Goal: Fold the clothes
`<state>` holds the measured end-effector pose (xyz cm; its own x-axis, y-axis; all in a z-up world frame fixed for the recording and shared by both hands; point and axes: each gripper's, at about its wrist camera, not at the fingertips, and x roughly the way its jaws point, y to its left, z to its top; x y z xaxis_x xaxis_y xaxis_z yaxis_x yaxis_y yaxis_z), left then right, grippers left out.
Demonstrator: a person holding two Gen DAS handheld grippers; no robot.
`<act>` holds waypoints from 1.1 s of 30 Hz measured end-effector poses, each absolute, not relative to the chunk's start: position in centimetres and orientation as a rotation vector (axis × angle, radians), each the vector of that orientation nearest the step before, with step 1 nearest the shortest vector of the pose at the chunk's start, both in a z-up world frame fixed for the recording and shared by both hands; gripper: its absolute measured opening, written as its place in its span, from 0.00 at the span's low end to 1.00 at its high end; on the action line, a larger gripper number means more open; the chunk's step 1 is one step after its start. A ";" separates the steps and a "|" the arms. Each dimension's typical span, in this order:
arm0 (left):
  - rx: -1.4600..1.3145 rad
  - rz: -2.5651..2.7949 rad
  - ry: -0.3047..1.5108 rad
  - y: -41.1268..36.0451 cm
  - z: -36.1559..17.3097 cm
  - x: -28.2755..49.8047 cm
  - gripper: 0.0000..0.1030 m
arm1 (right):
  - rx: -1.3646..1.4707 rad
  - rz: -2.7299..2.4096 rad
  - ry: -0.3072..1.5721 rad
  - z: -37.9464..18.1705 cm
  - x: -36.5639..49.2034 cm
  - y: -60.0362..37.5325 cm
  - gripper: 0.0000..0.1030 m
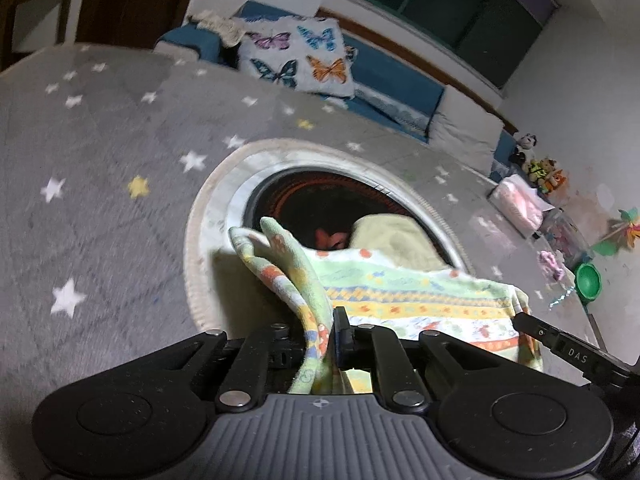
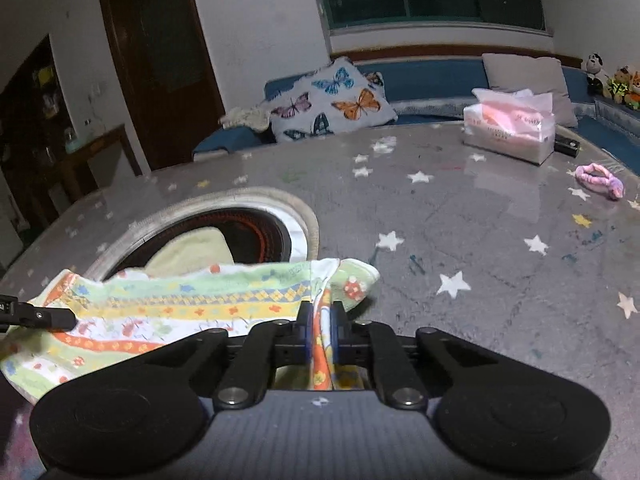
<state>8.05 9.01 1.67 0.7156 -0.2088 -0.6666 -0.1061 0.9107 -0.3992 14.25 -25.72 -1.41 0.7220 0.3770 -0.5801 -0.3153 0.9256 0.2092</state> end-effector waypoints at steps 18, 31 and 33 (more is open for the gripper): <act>-0.252 -0.282 0.723 -5.0 6.6 15.7 0.10 | 0.064 0.169 0.528 4.4 13.4 -36.2 0.02; -0.130 -0.323 0.746 -11.8 5.1 18.8 0.10 | 0.208 0.063 0.614 1.2 15.0 -44.3 0.07; -0.124 -0.310 0.747 -11.5 5.1 18.8 0.10 | 0.257 0.095 0.631 0.2 15.2 -44.4 0.11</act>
<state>18.82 -11.47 5.11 0.6908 -0.3199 -0.6485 0.2324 0.9474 -0.2199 15.23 -44.38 0.17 0.8042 0.1654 -0.5709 -0.0093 0.9639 0.2661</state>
